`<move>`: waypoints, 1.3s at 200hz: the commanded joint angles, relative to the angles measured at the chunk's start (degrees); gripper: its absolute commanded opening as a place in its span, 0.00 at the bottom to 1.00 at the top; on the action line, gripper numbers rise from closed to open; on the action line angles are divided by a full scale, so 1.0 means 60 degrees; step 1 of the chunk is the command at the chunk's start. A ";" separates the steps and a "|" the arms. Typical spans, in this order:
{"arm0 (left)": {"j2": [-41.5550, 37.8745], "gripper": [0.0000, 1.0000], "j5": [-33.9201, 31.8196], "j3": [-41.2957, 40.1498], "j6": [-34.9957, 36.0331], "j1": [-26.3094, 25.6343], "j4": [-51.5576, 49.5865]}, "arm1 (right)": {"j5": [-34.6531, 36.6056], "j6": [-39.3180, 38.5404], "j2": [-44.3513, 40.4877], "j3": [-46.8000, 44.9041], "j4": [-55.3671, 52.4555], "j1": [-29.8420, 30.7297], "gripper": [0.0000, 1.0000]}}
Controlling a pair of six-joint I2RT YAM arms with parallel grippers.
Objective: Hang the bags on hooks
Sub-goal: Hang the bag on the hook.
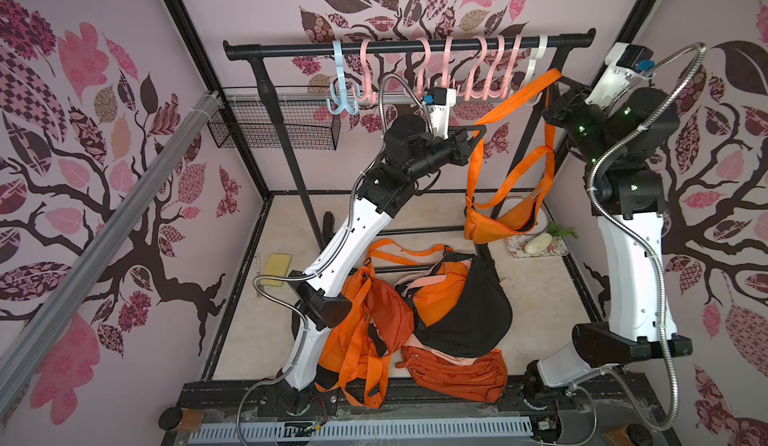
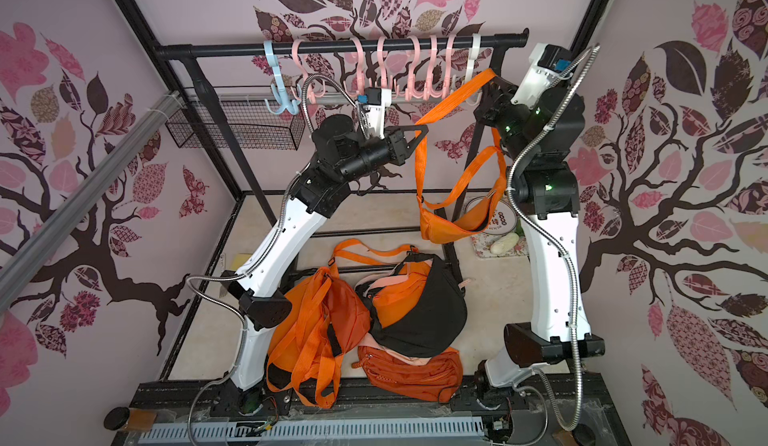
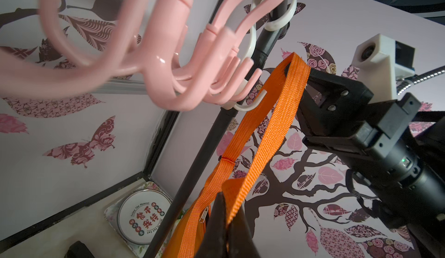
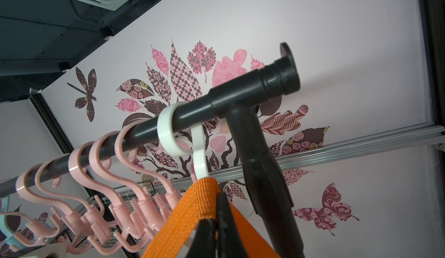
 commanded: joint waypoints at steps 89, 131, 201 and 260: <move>0.0136 0.00 0.0008 -0.0229 0.0370 0.0146 -0.0382 | -0.0857 0.0668 0.1331 0.1800 -0.1967 -0.0168 0.00; 0.0101 0.00 0.0146 -0.0381 0.0526 0.0142 -0.0552 | -0.1271 0.0561 0.1399 0.1544 -0.2260 -0.0168 0.00; -0.0039 0.00 -0.0133 -0.0425 0.0906 0.0245 -0.0825 | -0.1114 0.0216 0.1339 0.1269 -0.2424 -0.0170 0.00; -0.0113 0.00 -0.0289 -0.0265 0.0769 0.0536 -0.1068 | -0.1497 0.0185 0.1323 0.0912 -0.2464 -0.0165 0.00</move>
